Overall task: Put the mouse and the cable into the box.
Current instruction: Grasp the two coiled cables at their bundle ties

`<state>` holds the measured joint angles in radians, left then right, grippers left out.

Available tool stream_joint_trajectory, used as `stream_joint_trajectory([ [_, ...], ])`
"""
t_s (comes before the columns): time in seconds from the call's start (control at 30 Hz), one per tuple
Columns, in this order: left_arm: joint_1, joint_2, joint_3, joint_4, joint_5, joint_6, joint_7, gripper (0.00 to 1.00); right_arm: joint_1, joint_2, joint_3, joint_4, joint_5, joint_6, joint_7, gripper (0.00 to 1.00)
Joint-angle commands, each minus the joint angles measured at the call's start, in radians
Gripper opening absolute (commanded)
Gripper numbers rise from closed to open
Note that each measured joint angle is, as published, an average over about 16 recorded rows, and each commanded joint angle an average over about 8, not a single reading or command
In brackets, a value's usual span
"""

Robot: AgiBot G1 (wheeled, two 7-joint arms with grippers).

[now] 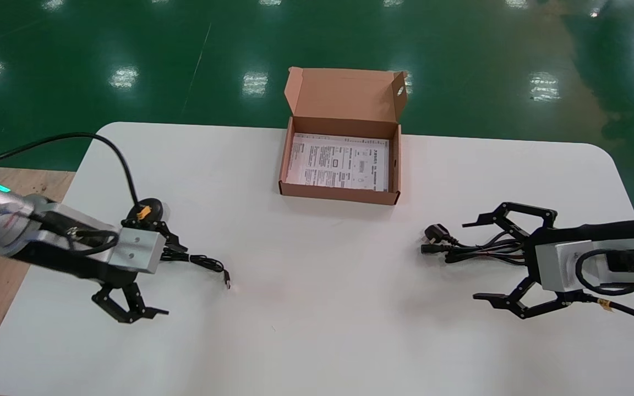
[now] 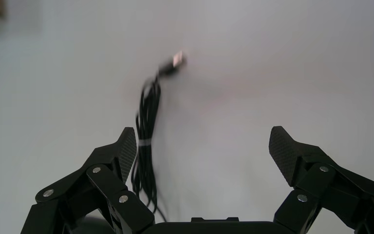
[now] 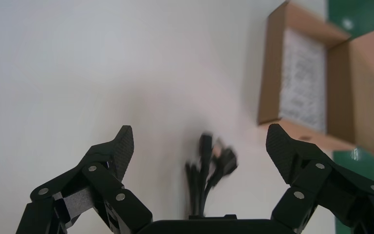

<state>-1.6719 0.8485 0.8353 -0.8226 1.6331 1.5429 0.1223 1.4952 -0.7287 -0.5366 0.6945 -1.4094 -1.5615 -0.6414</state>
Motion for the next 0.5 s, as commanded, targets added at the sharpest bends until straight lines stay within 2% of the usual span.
stream_joint_trajectory([
  [0.03,-0.037,0.046,0.039,0.097,0.056,-0.007,0.049,1.0,0.028,-0.02,-0.026,-0.069,-0.035,0.001,-0.064,1.0],
  [0.3,-0.102,0.166,0.07,0.416,0.137,-0.139,0.235,1.0,0.114,-0.109,-0.08,-0.313,-0.132,0.07,-0.235,1.0],
  [0.5,-0.12,0.241,0.071,0.565,0.146,-0.223,0.344,1.0,0.149,-0.165,-0.098,-0.446,-0.179,0.195,-0.315,1.0],
])
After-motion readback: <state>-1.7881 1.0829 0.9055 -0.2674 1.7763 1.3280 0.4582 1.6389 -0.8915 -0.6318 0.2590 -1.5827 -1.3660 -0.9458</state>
